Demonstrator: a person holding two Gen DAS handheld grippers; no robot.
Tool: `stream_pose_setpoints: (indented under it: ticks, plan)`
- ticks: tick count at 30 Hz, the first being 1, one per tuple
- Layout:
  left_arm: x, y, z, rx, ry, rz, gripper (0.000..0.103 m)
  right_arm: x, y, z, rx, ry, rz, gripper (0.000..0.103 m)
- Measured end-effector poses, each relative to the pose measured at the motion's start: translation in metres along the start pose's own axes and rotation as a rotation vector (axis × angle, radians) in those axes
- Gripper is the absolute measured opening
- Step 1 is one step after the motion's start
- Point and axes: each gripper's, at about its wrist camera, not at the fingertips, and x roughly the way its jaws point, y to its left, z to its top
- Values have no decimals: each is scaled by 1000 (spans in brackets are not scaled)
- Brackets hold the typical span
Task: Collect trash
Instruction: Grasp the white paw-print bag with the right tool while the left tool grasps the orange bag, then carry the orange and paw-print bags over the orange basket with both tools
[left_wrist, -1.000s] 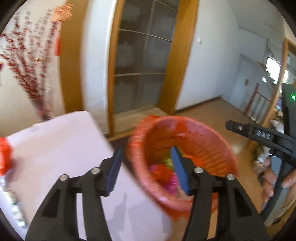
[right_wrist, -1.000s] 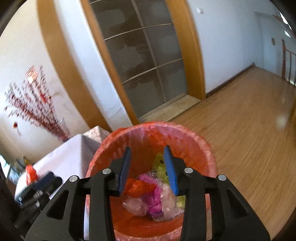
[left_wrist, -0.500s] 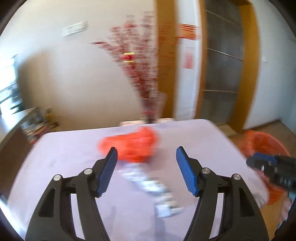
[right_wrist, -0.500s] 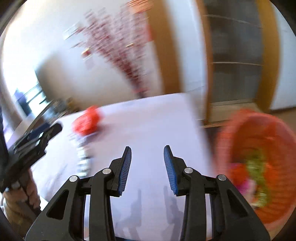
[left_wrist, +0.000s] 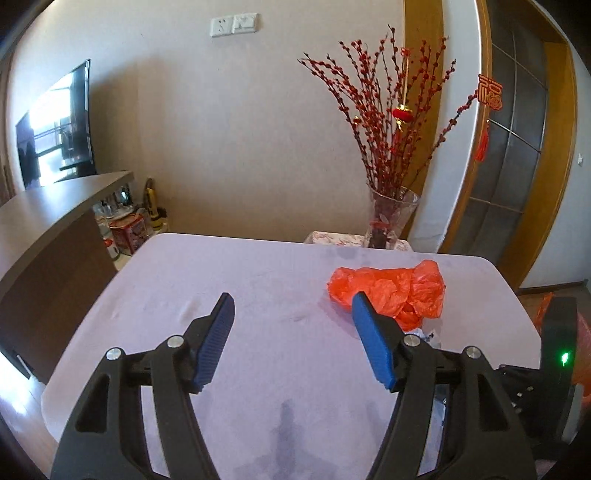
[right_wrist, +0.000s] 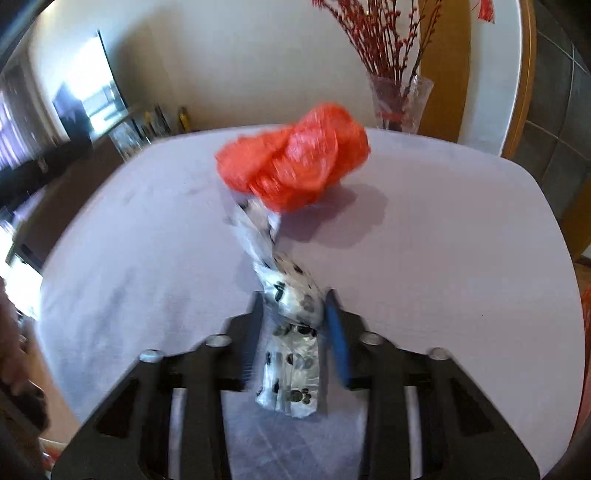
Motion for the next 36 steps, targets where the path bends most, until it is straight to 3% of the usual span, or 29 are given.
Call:
stream_pose_setpoints:
  ticks: [4,13,19,21,24,26,28,31,36]
  plan:
    - [16,-19,4,29,30,-56,65,-13,-18,-12,27,-1,-1,12]
    - [75,-88,13,110,149,-153,76,-77,-108,-44,186,-100,-183,11]
    - [100,-106,10,130,195,-114,81,-99,-152,-57,286,-128,-239,11]
    - [114,-110,5,156,246,-115,81,-103,-153,-61,306,-135,-242,11]
    - [133,-110,-8,182,304,-104,69,-107,-157,-63,321,-146,-236,11]
    - [134,-115,-15,215,277,-93,60,-108,-157,-62,324,-154,-234,11]
    - [133,-116,-15,230,262,-93,39,-112,-162,-61,326,-160,-236,11]
    - [124,-120,-12,245,231,-98,17,-117,-165,-62,337,-173,-240,11]
    - [97,-133,-3,251,182,-160,14,-139,-174,-67,375,-223,-256,11]
